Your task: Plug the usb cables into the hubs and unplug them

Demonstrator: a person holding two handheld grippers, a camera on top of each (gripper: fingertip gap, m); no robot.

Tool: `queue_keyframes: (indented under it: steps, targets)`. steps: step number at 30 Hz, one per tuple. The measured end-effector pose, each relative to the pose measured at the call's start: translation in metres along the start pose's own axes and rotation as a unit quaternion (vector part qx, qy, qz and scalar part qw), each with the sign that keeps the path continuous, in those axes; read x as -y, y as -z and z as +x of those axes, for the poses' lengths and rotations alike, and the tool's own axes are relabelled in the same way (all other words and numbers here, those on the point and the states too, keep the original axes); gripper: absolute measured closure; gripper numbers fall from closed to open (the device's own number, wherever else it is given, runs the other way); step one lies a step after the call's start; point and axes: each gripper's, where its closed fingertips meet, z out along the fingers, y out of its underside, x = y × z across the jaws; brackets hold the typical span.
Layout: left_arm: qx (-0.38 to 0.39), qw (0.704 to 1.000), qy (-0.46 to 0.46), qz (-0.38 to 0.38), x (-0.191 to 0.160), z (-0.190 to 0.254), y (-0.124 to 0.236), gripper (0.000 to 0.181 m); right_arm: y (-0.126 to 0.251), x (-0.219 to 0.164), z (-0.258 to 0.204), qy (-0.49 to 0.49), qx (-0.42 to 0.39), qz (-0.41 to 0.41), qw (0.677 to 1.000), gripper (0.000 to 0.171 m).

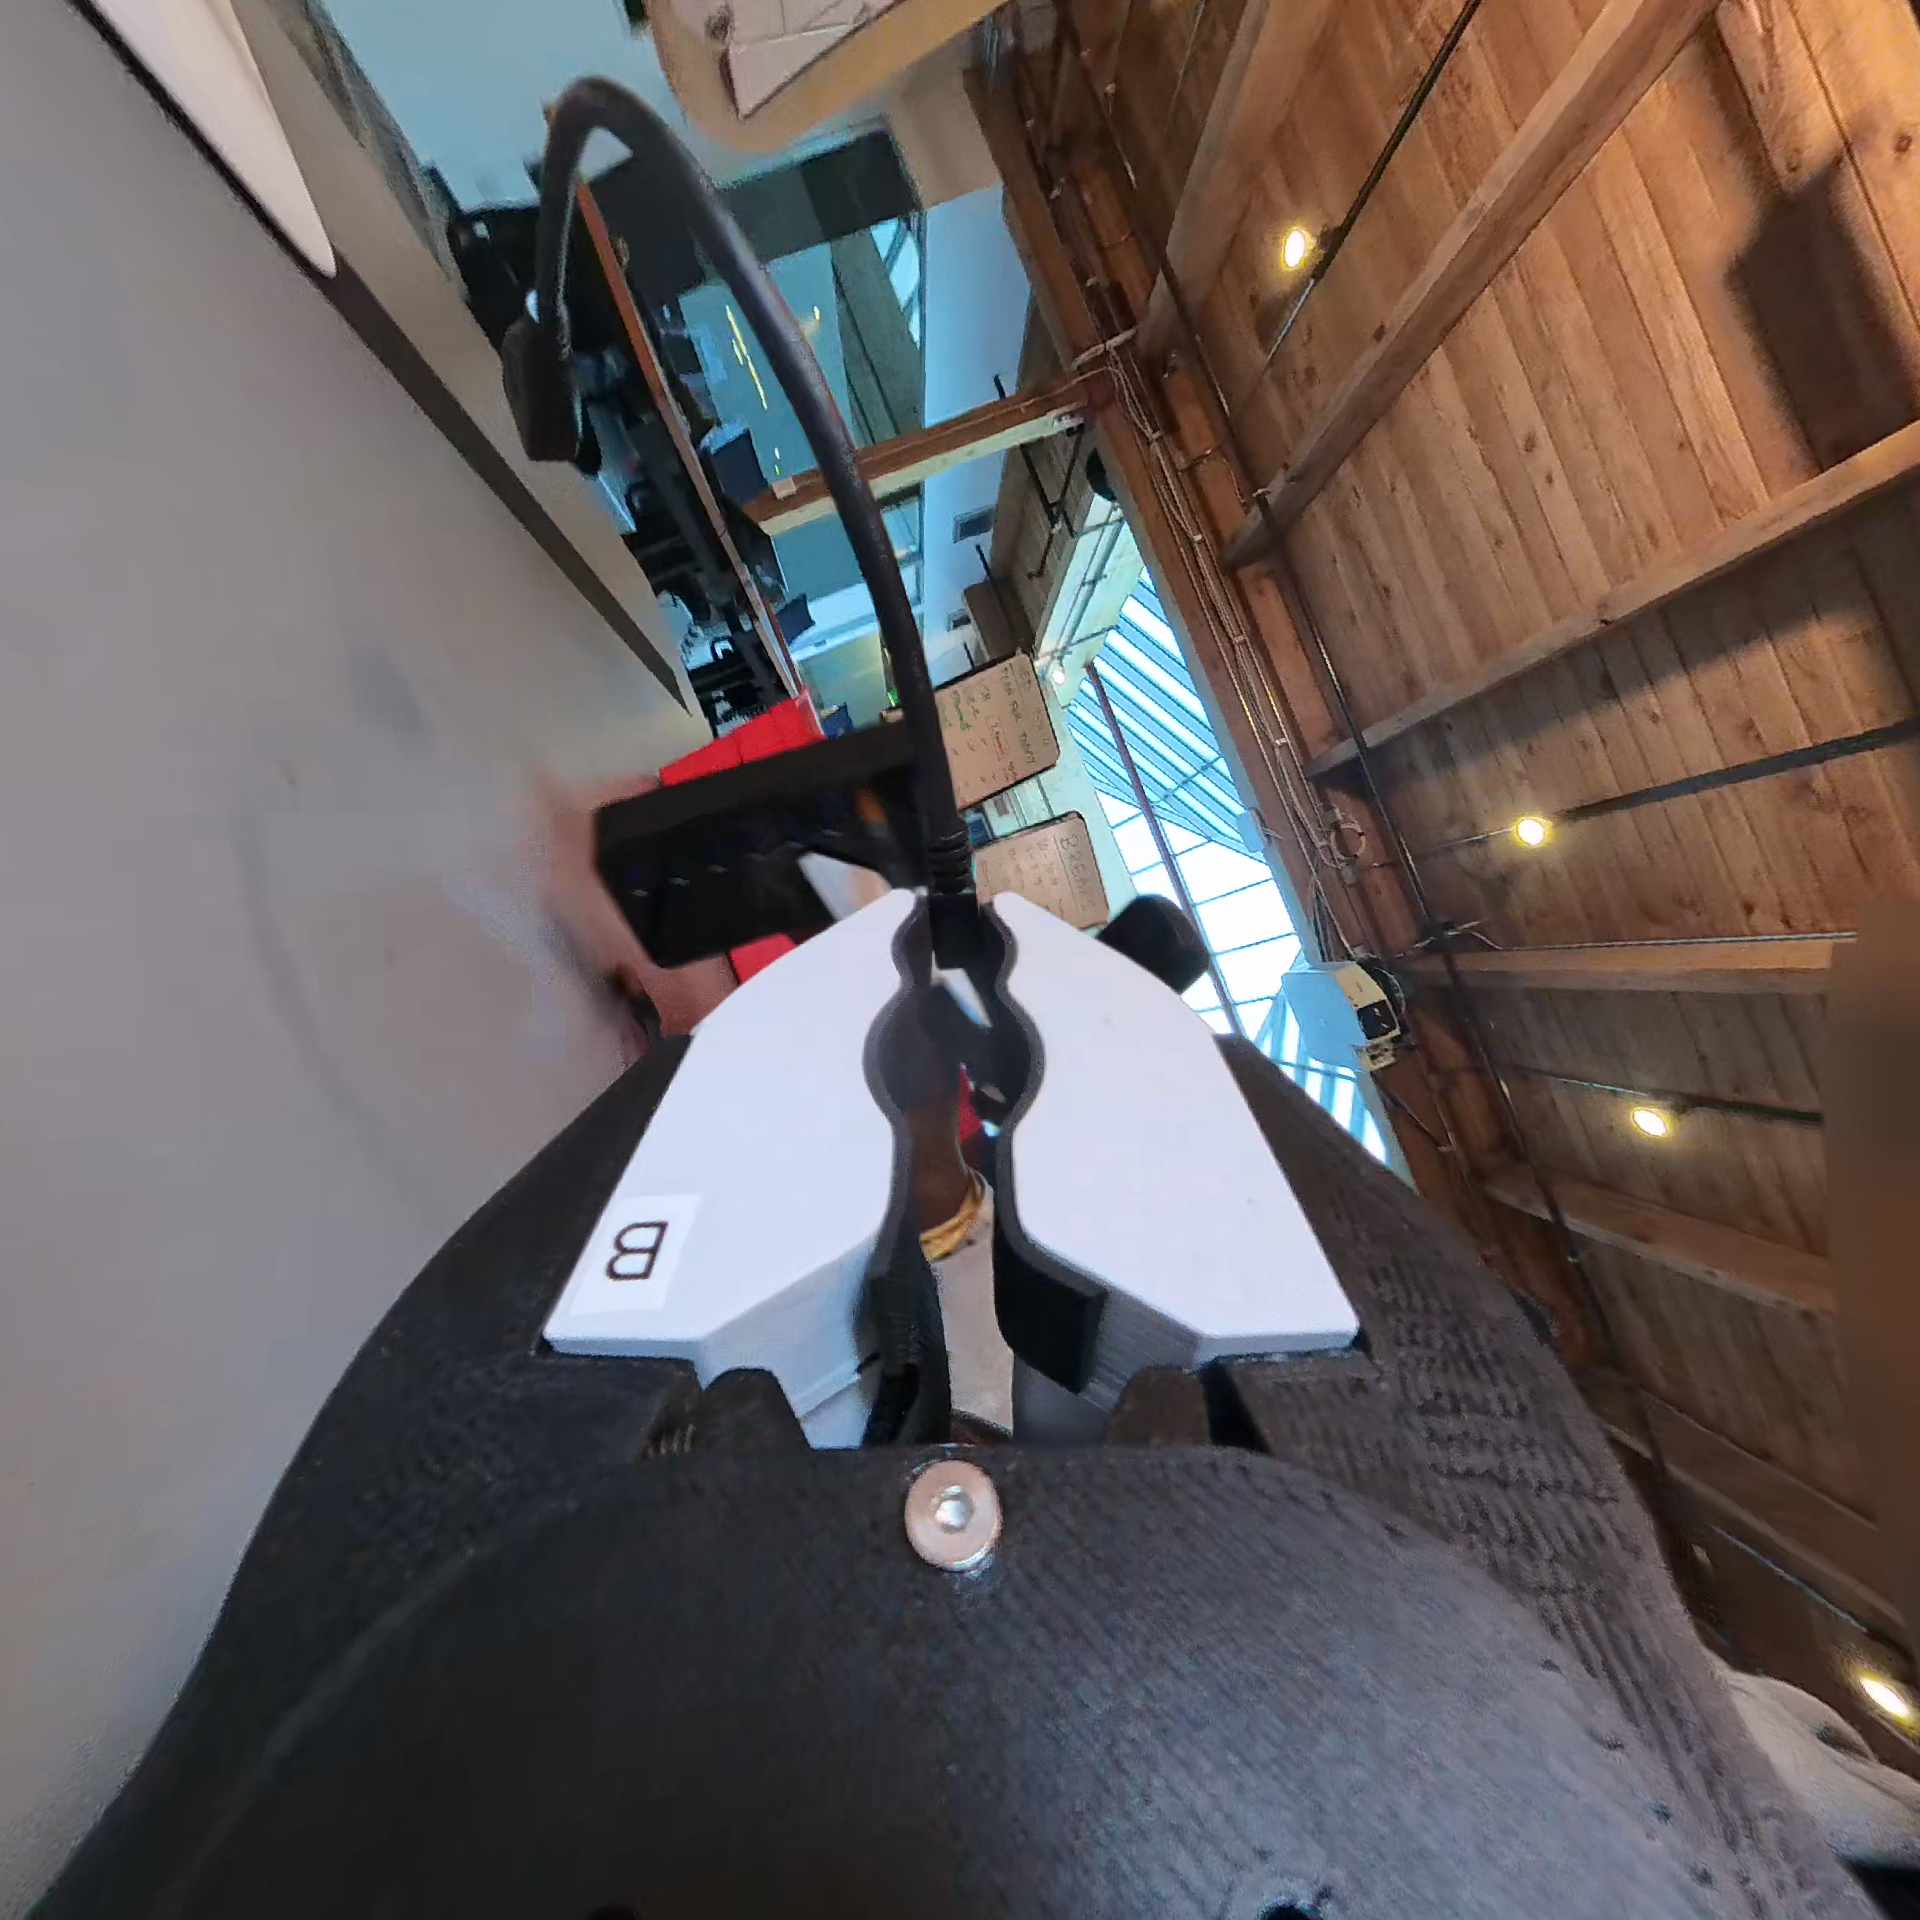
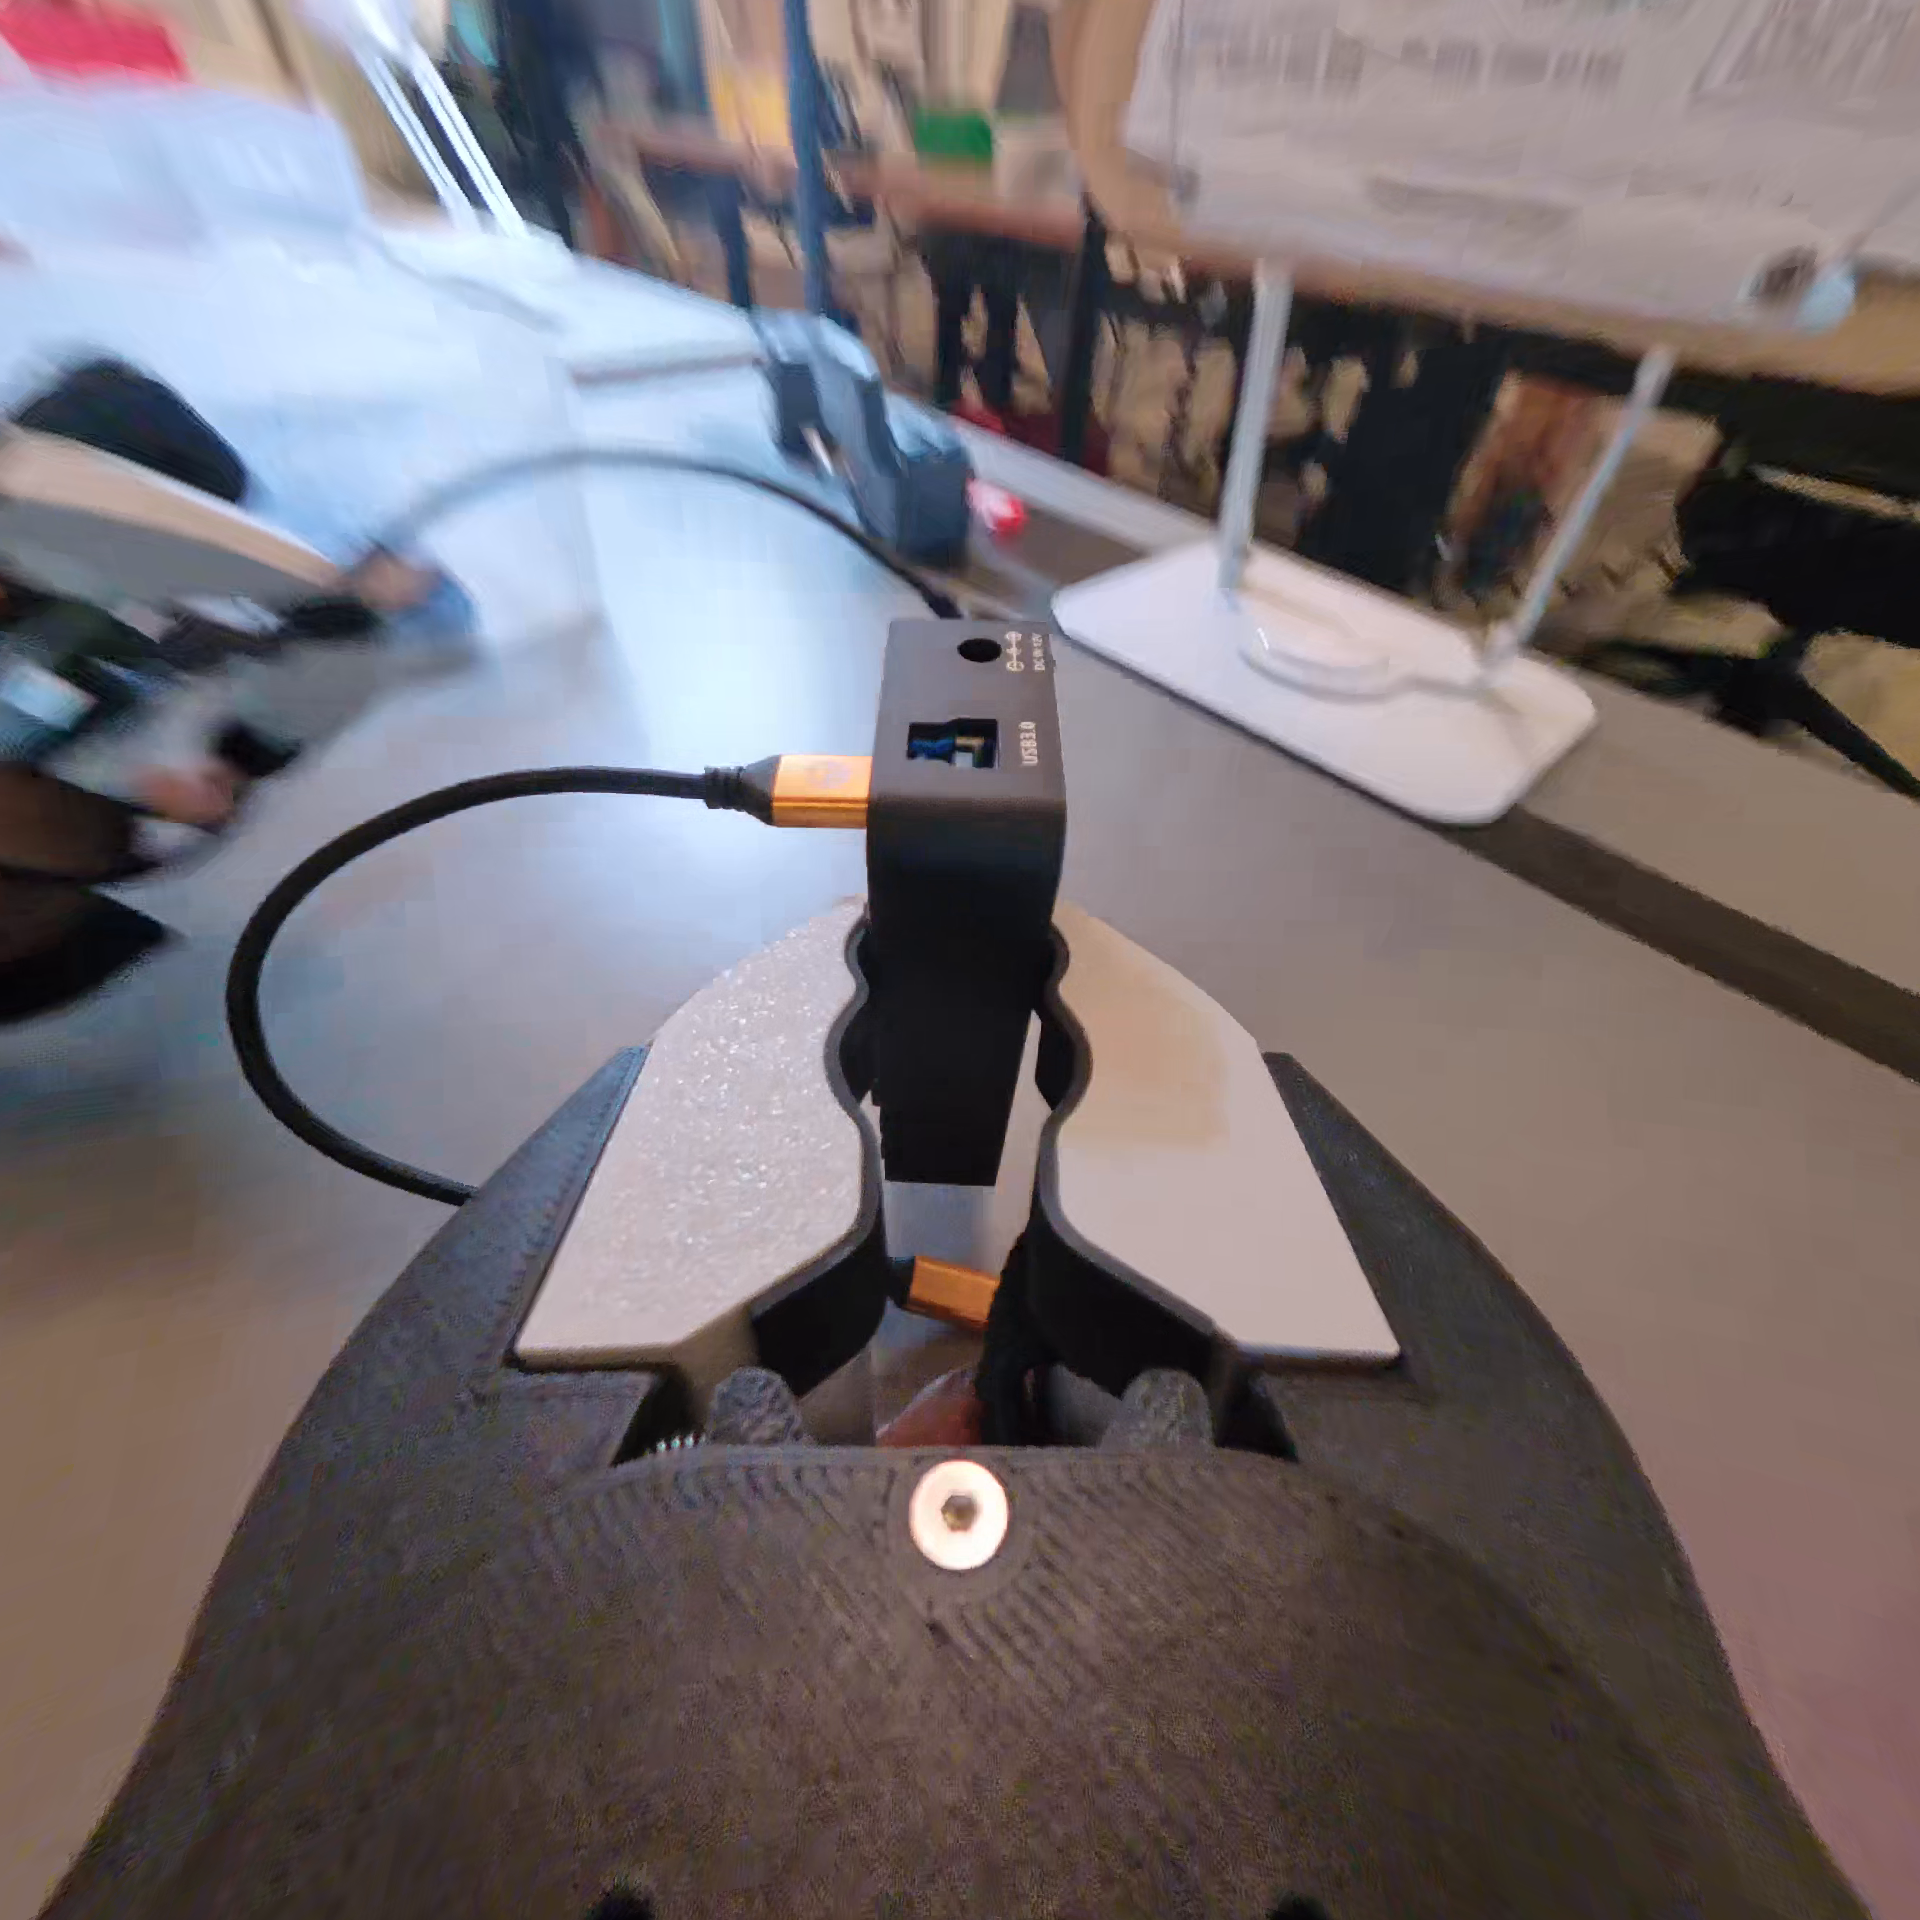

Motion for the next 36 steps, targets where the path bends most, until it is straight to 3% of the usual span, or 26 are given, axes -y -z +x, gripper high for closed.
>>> queue_keyframes:
  steps: [5,10,17,28,36]
  targets:
    - [0.0,0.996,-0.076,0.048,0.015,0.011,0.005,0.173,0.035,0.07,-0.045,-0.032,0.121,0.215,0.969,0.143]
    - [-0.013,0.985,-0.148,0.086,0.005,0.042,0.0,0.173,0.046,0.102,-0.074,-0.045,0.114,0.312,0.942,0.144]
    - [-0.003,0.961,-0.264,0.083,-0.014,0.065,-0.004,0.172,0.041,0.103,-0.081,-0.065,0.079,0.324,0.941,0.144]
    - [-0.005,0.958,-0.281,0.057,-0.027,0.067,-0.008,0.173,0.038,0.105,-0.104,0.09,-0.006,0.317,0.944,0.144]
    - [-0.005,0.962,-0.268,0.053,-0.028,0.066,-0.007,0.173,0.036,0.101,-0.111,0.136,-0.013,0.31,0.941,0.143]
